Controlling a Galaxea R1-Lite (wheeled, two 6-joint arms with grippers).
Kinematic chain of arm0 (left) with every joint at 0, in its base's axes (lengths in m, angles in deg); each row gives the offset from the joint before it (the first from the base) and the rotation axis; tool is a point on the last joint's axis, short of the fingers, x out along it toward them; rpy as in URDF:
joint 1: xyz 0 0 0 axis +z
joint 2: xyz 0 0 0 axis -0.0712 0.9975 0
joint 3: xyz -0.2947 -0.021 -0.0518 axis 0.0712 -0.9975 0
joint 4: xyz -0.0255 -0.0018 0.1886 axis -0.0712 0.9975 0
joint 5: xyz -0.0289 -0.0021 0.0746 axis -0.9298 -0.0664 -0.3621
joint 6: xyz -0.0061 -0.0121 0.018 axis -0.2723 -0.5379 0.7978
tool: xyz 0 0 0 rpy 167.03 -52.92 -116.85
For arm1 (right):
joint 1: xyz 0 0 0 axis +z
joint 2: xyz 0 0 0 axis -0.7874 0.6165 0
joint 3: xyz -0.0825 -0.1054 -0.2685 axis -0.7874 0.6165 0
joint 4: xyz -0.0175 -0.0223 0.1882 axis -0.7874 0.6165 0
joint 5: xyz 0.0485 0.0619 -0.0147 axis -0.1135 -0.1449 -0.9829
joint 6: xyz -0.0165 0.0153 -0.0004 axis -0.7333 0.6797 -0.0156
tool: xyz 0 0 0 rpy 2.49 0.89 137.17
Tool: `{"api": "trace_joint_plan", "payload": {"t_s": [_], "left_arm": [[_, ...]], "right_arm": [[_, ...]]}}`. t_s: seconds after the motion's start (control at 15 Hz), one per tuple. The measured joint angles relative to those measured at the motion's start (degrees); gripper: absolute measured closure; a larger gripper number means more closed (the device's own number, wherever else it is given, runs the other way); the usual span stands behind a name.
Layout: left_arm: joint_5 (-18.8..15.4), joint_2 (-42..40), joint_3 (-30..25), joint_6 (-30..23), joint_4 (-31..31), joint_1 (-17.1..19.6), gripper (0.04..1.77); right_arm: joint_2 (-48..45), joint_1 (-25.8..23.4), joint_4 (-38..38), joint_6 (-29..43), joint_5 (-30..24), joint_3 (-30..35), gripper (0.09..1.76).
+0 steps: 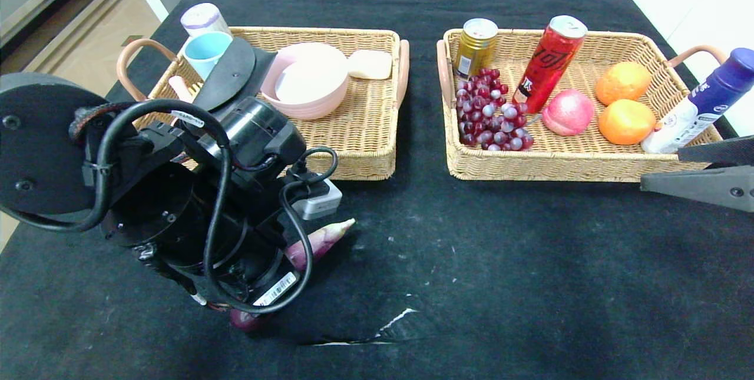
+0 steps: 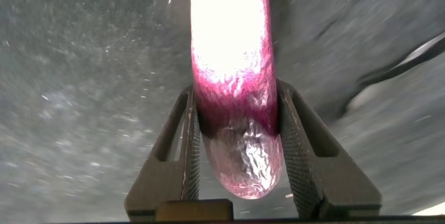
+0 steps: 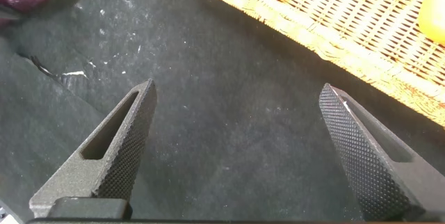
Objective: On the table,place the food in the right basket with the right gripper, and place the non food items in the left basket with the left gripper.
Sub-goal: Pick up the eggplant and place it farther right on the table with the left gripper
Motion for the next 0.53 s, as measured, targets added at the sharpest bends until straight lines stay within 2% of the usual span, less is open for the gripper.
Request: {"api": "trace_joint_plan", "payload": {"t_s": [0.13, 0.27, 0.53], "left_arm": [[0.0, -0.3, 1.2, -4.8, 0.1, -1.9, 1.06], [-0.4, -0.4, 2.6, -7.0, 0.1, -3.0, 1.06], [-0.9, -0.4, 5.4, -18.7, 0.4, -7.2, 1.06]], "right_arm": [[0.0, 0.0, 0.0, 0.0, 0.0, 0.0, 0.14], [0.0, 0.0, 0.0, 0.0, 0.0, 0.0, 0.14], [0.1, 0.0, 0.0, 0.0, 0.0, 0.1, 0.14]]}}
